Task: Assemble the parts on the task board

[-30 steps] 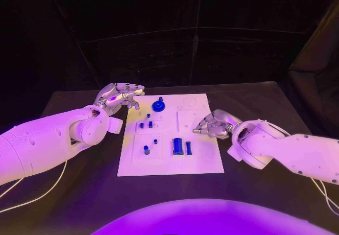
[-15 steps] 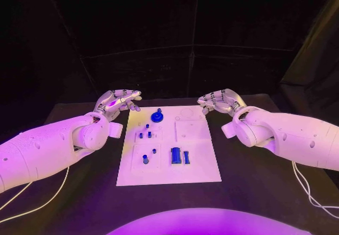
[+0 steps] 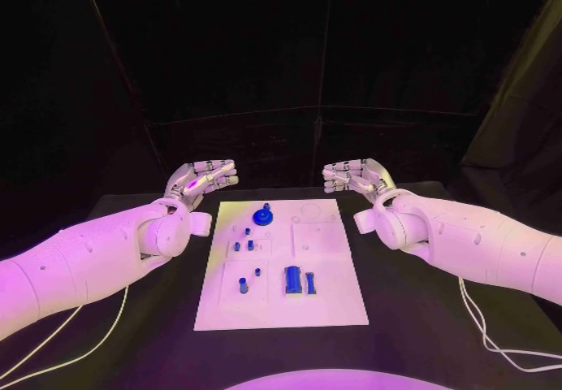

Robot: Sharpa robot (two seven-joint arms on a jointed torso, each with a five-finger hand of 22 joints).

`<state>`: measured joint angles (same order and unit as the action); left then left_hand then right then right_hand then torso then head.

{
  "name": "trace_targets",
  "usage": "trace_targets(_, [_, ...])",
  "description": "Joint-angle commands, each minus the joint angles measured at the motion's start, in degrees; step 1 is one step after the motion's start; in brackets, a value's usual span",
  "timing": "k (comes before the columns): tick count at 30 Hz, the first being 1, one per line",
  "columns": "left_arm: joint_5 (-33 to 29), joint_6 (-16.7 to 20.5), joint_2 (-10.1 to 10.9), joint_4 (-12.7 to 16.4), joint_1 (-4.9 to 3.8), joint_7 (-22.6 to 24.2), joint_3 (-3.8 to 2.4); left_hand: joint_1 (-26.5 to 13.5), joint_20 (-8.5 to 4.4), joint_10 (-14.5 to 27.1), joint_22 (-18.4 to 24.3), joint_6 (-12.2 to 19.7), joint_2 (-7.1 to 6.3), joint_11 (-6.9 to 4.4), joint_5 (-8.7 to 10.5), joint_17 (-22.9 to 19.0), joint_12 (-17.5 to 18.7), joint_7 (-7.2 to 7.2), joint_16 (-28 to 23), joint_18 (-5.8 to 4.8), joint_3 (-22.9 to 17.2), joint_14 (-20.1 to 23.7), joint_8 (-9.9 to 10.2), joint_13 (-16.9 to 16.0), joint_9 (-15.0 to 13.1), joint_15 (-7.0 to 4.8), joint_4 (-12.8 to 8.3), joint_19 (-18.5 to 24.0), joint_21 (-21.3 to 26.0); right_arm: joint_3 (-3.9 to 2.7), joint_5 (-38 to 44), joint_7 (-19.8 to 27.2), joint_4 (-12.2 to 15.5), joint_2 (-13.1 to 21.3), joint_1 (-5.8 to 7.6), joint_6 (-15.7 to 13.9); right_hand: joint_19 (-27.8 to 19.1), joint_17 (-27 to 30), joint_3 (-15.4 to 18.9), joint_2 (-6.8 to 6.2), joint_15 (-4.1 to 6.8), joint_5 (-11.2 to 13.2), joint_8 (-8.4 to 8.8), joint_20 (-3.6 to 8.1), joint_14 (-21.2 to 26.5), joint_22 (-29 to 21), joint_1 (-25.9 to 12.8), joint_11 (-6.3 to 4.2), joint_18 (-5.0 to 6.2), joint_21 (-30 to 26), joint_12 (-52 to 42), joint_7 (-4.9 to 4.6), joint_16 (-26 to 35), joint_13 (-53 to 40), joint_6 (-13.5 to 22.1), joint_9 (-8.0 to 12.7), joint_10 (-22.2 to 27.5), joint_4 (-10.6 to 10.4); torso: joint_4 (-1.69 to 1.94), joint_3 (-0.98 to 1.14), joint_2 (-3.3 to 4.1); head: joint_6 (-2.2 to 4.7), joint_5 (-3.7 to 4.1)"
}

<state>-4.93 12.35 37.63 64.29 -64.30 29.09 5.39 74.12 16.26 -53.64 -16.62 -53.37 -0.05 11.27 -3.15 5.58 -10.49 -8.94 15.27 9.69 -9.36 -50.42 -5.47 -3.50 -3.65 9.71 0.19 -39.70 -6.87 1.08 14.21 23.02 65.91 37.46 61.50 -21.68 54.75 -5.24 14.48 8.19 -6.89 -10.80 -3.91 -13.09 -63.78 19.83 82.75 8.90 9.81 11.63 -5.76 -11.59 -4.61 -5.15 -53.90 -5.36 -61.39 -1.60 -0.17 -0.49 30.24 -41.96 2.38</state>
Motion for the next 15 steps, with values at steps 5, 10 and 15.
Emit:
trace_targets(5, [0.4,2.0,0.6,1.8,0.27,0.0,-0.36,-30.5,-6.63,22.1,6.9,22.0,0.05,-4.67,3.15,-5.6,4.4,3.59,-6.5,-3.24,3.9,20.8,5.5,3.5,3.6,-4.02,-0.2,16.4,2.8,-0.09,-1.2,0.5,2.3,0.8,-0.12,-2.1,-22.5,5.2,-5.9,-3.16,2.83,4.5,3.91,5.39,26.2,-8.2,-34.0,-3.66,-3.02,-4.9,5.8,4.7,4.6,5.2,22.1,5.4,25.2,1.6,0.02,0.04,0.15,0.94,-0.3])
trace_targets(10, [1.2,7.5,1.8,6.2,0.99,0.1,-1.29,-39.0,-8.53,28.2,8.8,28.1,0.05,-5.96,3.15,-5.6,5.6,4.64,-8.2,-4.43,4.9,26.5,5.5,3.5,3.6,-5.12,-0.2,20.9,6.9,-0.35,-4.5,2.1,7.8,2.4,-0.43,-7.3,-28.6,5.2,-7.5,-4.12,6.89,5.7,3.91,6.86,33.3,-10.4,-43.2,-4.65,-4.27,-6.1,5.8,6.0,4.6,5.2,28.1,5.4,32.1,1.6,0.08,0.23,0.48,3.71,-1.17])
trace_targets(15, [2.3,14.7,3.4,12.0,1.92,0.3,-2.5,-44.8,-9.8,32.4,10.1,32.2,0.05,-6.83,3.15,-5.6,6.4,8.94,-9.3,-5.04,9.4,30.5,5.5,3.5,3.6,-9.71,-0.2,24.0,6.9,-0.66,-8.6,4.1,14.7,4.5,-0.82,-13.7,-32.9,5.2,-8.7,-8.19,6.89,6.5,3.91,7.85,38.3,-12.0,-49.7,-8.9,-5.07,-7.0,5.8,6.91,4.6,5.2,32.3,5.4,36.8,1.6,0.14,0.39,0.77,6.14,-1.93])
